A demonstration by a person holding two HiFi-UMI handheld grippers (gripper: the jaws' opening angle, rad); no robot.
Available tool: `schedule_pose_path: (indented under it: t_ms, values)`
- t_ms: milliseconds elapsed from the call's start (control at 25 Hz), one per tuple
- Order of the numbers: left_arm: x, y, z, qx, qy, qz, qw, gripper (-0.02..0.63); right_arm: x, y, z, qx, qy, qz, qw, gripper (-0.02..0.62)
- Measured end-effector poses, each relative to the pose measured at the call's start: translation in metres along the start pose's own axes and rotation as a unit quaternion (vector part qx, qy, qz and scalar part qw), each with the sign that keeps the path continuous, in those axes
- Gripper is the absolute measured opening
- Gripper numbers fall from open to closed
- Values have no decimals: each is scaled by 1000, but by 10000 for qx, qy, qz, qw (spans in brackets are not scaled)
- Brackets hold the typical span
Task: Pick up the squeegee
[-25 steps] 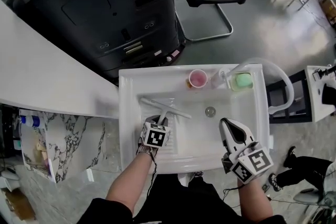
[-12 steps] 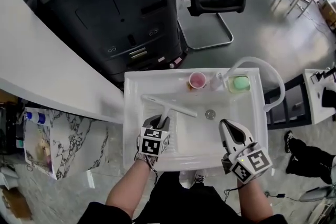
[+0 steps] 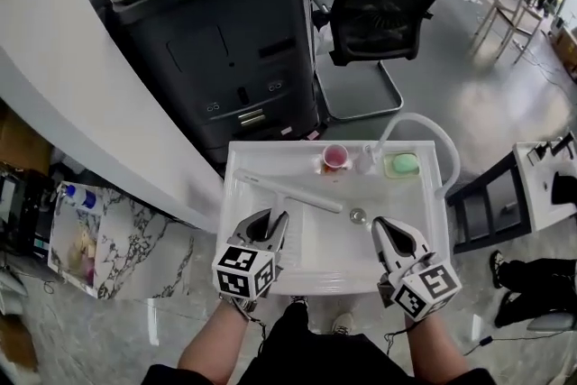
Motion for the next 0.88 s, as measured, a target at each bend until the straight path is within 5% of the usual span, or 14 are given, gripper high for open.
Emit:
schedule_pose_path:
  t_ms: [440,880]
  values:
    - [-24,111,-93,-318,-305,-1312,9904,78,-10,63,18,-697,343,-296,9965,17]
    - [14,180,-143,-882,-86,-1417,9859,78,6,105,37,-1249,363,-239,9912,17]
Point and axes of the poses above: the fingertips, and each gripper's own axes: y backward along the fingers, z to its left, x out of its underside, the point moved 6 cm from there along y, backward along the fingers, and after that the axes turned 6 degrees about z, right-handed, at the moved point
